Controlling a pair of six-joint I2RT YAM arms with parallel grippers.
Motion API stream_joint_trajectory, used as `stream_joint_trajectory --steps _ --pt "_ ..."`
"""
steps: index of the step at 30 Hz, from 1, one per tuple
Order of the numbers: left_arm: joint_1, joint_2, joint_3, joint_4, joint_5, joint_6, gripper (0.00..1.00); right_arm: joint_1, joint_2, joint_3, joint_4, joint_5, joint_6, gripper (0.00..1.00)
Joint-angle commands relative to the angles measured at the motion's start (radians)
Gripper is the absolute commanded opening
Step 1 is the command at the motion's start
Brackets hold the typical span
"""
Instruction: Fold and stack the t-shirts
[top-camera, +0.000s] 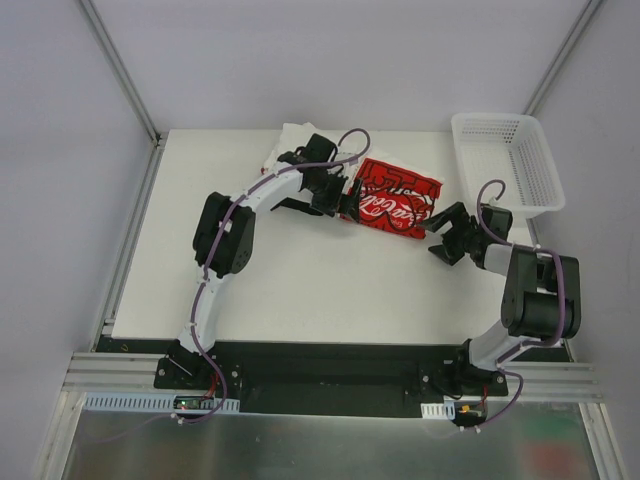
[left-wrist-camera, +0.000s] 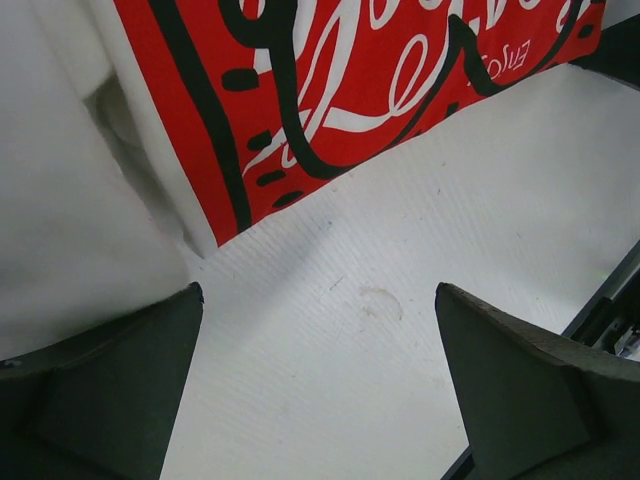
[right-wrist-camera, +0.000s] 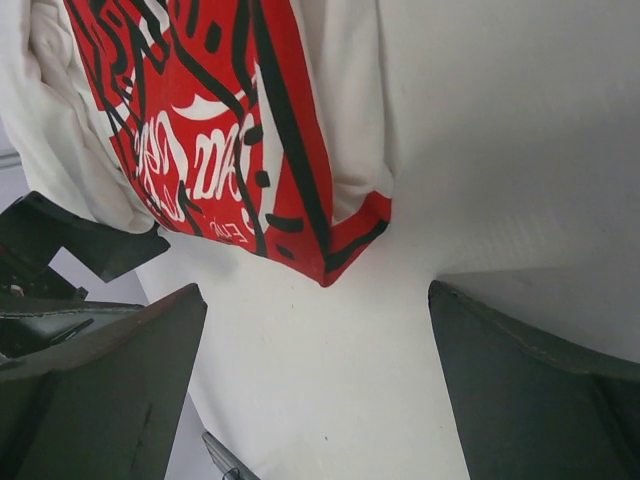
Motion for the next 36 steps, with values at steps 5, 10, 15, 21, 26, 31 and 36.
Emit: stream_joint_trajectory --steps 5,10,15,21,26,31,36 --pt "0.058 0.066 0.099 -0.018 0.072 0.026 0.99 0.051 0.077 0.100 0.062 0.035 0.010 0.96" --pt "0.074 0.104 0.124 -0.018 0.087 0.022 0.99 0.070 0.114 0.159 0.051 0.037 0.022 0.96" --pt "0.087 0.129 0.130 -0.018 0.094 0.022 0.99 0.078 0.131 0.177 0.043 0.053 0.021 0.97" --pt "0.093 0.144 0.135 -0.002 0.097 0.015 0.98 0.081 0.135 0.174 0.062 0.063 0.022 0.93" --pt "0.093 0.161 0.158 0.010 0.123 0.003 0.98 0.081 0.128 0.151 0.084 0.075 0.025 0.82" --pt "0.090 0.170 0.152 0.028 0.141 -0.008 0.98 0.081 0.108 0.120 0.109 0.093 0.029 0.63" --pt "0.088 0.166 0.135 0.039 0.141 -0.008 0.97 0.082 0.112 0.108 0.127 0.090 0.041 0.49"
